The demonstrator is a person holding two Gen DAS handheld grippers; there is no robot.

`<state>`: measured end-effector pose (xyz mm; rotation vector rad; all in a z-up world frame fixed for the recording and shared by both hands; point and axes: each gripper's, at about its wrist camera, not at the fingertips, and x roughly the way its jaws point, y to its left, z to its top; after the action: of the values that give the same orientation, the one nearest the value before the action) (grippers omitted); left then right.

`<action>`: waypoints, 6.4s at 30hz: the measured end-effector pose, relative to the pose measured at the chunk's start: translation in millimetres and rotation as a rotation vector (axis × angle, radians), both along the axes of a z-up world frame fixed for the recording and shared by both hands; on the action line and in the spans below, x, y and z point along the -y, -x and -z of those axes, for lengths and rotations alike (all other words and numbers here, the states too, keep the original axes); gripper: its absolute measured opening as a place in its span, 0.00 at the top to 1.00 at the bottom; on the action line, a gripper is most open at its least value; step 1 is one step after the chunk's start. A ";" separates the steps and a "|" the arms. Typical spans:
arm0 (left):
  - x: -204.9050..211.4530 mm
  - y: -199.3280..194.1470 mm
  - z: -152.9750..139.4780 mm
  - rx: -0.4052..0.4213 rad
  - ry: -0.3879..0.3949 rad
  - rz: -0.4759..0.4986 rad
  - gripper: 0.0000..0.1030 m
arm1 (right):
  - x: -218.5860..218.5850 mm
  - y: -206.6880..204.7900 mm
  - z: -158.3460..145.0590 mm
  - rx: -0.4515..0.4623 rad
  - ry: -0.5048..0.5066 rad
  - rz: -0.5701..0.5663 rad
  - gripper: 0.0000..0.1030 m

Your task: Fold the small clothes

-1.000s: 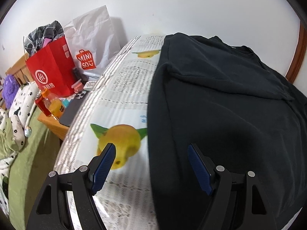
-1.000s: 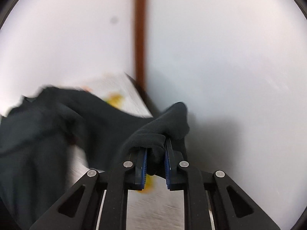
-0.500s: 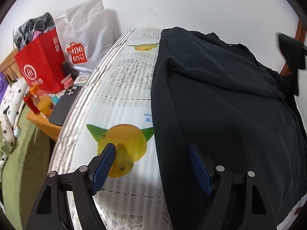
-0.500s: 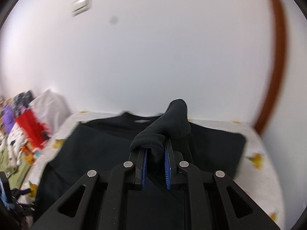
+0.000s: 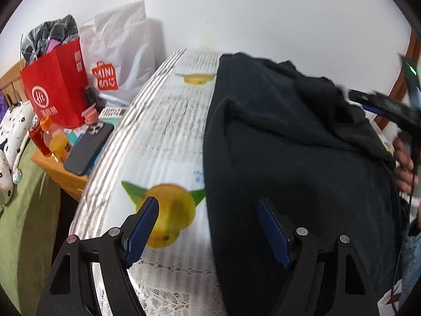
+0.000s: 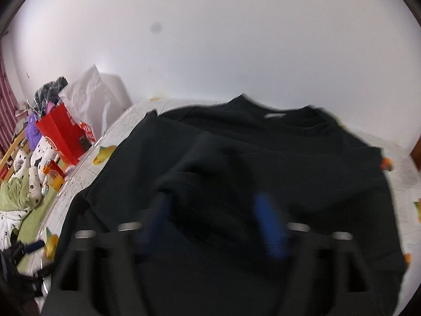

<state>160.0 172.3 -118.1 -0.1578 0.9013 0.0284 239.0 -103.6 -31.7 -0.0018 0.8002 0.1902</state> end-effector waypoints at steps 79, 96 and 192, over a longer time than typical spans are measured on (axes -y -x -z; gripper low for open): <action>46.3 -147.3 -15.6 0.023 -0.007 0.071 0.81 | 236.7 29.5 64.9 -0.142 0.062 0.468 0.46; 18.8 -64.8 -32.5 0.020 -0.015 0.075 0.69 | 258.7 140.0 55.8 -0.192 0.053 0.503 0.46; 26.7 -86.0 -51.7 0.109 -0.032 0.044 0.57 | 258.0 112.6 10.2 0.025 -0.041 0.402 0.55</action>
<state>246.0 145.6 -66.4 -0.1082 0.7948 -0.0064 126.4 -361.6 -41.9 0.1937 0.7560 -0.1739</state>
